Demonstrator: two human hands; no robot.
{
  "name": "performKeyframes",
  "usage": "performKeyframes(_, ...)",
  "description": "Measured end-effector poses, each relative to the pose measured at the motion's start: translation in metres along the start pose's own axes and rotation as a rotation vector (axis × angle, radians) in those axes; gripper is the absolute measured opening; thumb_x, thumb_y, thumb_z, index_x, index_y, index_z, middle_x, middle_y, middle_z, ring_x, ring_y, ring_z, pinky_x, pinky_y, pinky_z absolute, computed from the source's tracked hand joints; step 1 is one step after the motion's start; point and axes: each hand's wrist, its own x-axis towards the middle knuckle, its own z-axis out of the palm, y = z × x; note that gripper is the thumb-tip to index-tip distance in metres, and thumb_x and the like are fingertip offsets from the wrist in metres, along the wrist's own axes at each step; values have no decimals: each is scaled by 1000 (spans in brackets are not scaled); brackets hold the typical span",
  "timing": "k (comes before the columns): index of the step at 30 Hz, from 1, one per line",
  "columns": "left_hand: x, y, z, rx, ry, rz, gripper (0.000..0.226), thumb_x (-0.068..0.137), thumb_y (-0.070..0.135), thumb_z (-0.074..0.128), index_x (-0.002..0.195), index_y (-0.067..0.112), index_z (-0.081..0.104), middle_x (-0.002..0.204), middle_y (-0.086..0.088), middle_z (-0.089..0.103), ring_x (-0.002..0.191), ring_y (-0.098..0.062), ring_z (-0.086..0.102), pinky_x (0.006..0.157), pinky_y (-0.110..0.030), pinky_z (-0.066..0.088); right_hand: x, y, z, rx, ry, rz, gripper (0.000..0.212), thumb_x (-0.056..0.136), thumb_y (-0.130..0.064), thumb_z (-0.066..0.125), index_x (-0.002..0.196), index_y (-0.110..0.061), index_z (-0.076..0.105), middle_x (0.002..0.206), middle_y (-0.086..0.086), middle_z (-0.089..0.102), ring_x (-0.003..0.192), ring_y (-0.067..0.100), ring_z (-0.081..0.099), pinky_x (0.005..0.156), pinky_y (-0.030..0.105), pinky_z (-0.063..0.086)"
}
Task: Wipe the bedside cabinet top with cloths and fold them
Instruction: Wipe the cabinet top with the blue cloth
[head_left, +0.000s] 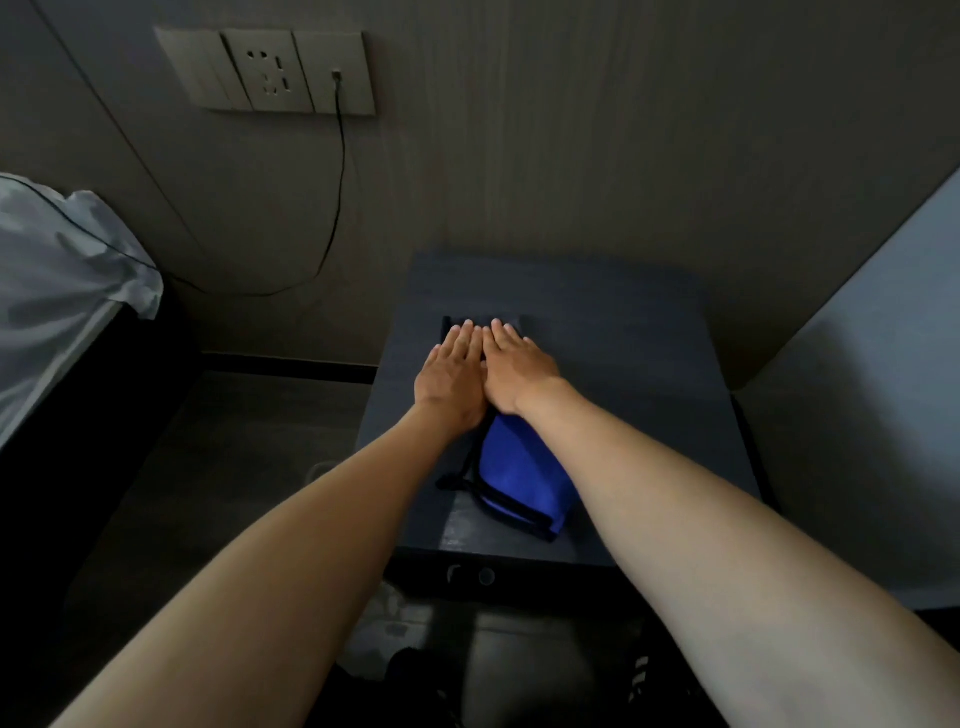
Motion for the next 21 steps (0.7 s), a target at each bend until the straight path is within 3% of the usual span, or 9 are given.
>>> performKeyframes(6, 28, 53, -13, 29, -51, 71, 72, 102, 34, 37, 158, 12, -4, 167, -4, -7, 153, -19, -3, 124, -37, 11, -8, 58, -6, 49, 18, 61, 59, 106, -29, 21, 158, -9, 1, 166, 5, -6, 153, 18, -2, 124, 35, 6)
performKeyframes(11, 41, 101, -28, 111, -104, 155, 72, 100, 32, 46, 158, 9, 9, 166, -9, 7, 152, -22, 14, 122, -39, 20, -33, 98, -3, 59, 27, 104, 74, 99, -28, 40, 158, -10, -2, 166, 8, -6, 153, 20, -3, 124, 36, 9)
performKeyframes(21, -25, 162, -10, 233, -125, 171, 75, 102, 30, 42, 158, 9, -5, 166, -7, -5, 154, -22, 1, 125, -39, 10, -121, 123, 14, 97, 62, 157, 71, 102, -28, 38, 158, -12, -3, 166, 7, -8, 153, 20, -5, 123, 35, 4)
